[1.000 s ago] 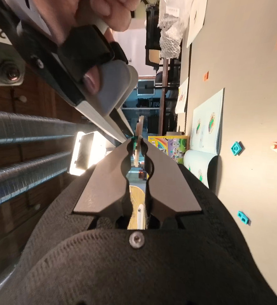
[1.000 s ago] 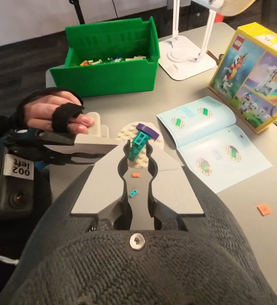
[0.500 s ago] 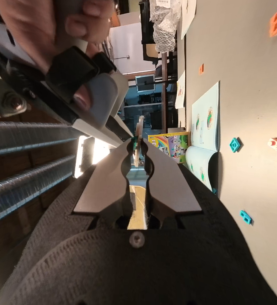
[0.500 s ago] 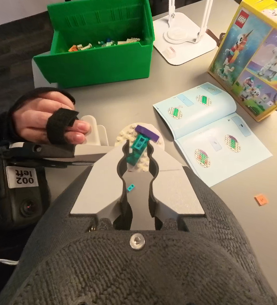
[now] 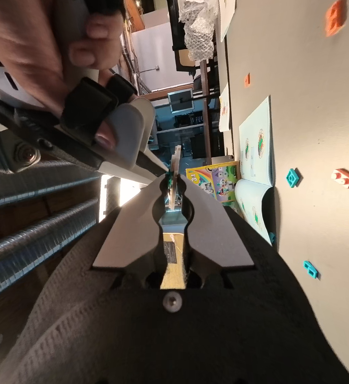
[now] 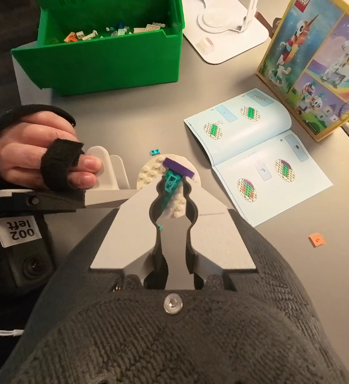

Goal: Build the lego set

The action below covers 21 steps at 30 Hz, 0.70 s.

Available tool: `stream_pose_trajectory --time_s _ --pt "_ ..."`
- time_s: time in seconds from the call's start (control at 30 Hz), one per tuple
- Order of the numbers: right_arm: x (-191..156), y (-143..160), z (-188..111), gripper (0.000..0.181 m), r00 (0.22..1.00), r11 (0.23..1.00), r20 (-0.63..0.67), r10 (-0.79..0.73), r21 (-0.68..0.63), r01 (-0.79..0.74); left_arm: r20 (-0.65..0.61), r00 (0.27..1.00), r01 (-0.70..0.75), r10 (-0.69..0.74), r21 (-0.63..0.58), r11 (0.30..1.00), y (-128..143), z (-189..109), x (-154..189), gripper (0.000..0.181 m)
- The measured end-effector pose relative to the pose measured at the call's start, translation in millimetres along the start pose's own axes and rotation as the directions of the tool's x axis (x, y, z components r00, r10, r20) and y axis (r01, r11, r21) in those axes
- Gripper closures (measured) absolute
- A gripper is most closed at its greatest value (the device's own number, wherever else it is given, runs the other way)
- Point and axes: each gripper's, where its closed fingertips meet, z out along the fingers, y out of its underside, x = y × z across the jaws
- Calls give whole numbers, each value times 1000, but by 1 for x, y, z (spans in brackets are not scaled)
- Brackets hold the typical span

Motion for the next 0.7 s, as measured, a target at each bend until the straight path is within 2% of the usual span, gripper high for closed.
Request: stream_pose_trajectory --time_s 0.2,0.33,0.43,0.5,0.6,0.7 --pt "-3 -1 -1 175 999 999 28 -19 31 19 3 1000 21 -21 -1 1000 1 0 0 174" --pt "-7 -25 -19 175 989 953 124 -79 301 38 41 987 151 -154 66 986 1 -7 -16 174" --pt "-21 -34 -34 175 953 886 279 -116 462 -28 34 940 329 -340 186 926 -4 -17 -35 174" --pt "-24 -36 -43 175 925 850 358 -129 520 -83 35 899 415 -436 245 876 -3 -23 -50 175" --pt "-27 -39 -57 175 898 808 402 -181 581 -98 20 844 505 -535 303 808 0 -30 -65 175" --pt "-31 -41 -67 175 889 785 385 -248 618 -49 2 806 557 -592 336 759 1 -34 -72 175"
